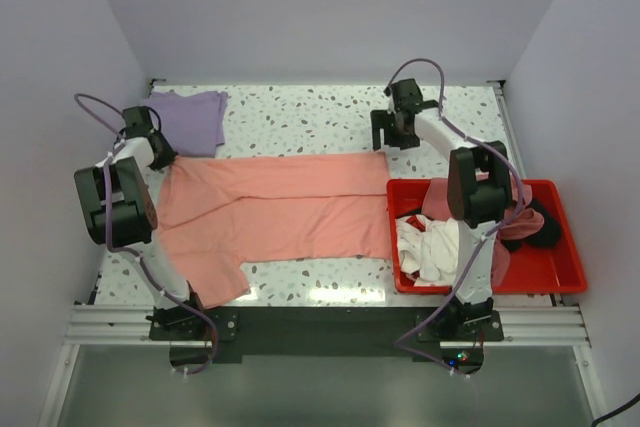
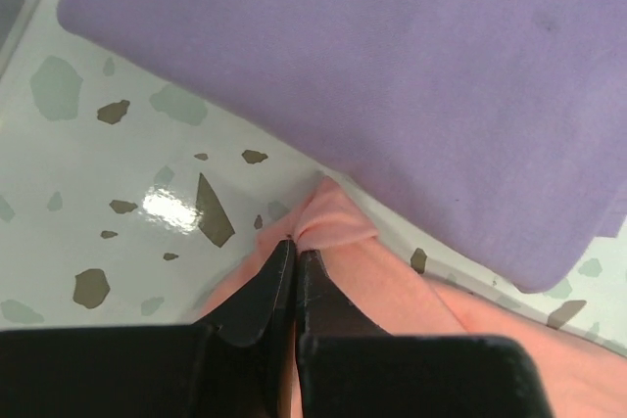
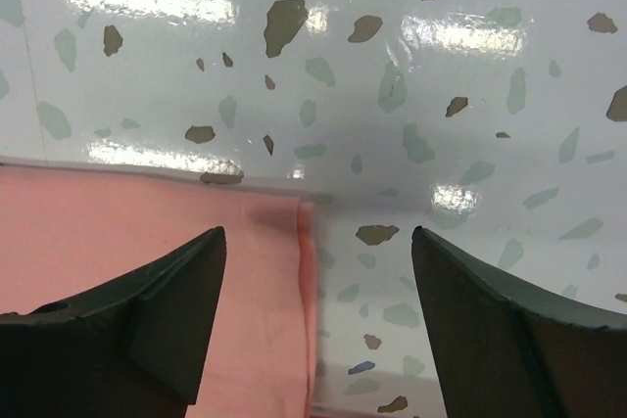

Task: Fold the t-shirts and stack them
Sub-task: Fold the tshirt

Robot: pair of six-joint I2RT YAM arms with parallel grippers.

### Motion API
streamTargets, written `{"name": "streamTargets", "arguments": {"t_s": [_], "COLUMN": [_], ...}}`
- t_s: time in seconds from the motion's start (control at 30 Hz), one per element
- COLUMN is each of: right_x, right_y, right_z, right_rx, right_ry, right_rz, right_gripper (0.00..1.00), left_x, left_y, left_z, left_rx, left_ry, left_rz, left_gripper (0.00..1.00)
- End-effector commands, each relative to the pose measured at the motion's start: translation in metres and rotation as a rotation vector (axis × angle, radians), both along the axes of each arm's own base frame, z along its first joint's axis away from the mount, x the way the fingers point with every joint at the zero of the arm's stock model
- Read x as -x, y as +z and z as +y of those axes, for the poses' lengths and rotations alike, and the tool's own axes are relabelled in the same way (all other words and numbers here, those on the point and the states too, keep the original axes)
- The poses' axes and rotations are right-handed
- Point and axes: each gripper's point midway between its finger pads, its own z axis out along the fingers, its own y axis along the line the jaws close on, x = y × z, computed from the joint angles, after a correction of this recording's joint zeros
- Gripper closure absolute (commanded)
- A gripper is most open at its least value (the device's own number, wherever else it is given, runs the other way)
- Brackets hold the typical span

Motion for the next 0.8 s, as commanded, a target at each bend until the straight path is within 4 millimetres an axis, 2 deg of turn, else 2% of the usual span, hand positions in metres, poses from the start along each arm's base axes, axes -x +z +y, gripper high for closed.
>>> {"name": "streamTargets", "arguments": {"t_s": [0.0,0.07,0.27,0.3,0.47,0.57,0.77], "right_x": [-0.009,-0.009,-0.006,-0.005,0.000,-0.004,-0.016], "right_y": [0.000,-0.003,-0.013,-0.016,-0.022,-0.020,-0.017], "right_z": [0.000,0.005,0.013,0.015,0.020,0.019,0.002], "right_rx": [-0.033,-0.051,-0.086,-0.092,-0.119,-0.116,-0.083], "right_ry": [-0.013,0.001,0.030,0.037,0.054,0.049,-0.026], "right_rz": [0.002,0.011,0.044,0.054,0.074,0.059,0.029], "right_gripper": [0.22,0.25,0.45,0.53,0.75,1.00,1.00], "left_x": [-0.017,-0.019,-0.018,-0.018,-0.021,-0.026,-0.035], "left_y": [0.026,0.026,0.025,0.025,0.027,0.032,0.038], "left_z": [-0.005,-0.007,-0.003,-0.003,0.000,-0.002,0.006], "left_rx": [0.048,0.066,0.064,0.065,0.072,0.074,0.059], "left_ry": [-0.030,-0.041,-0.023,-0.021,-0.018,-0.030,-0.022], "left_rz": [-0.132,-0.138,-0.138,-0.140,-0.150,-0.169,-0.190], "left_gripper": [1.00,1.00,1.00,1.00,1.00,1.00,1.00]}}
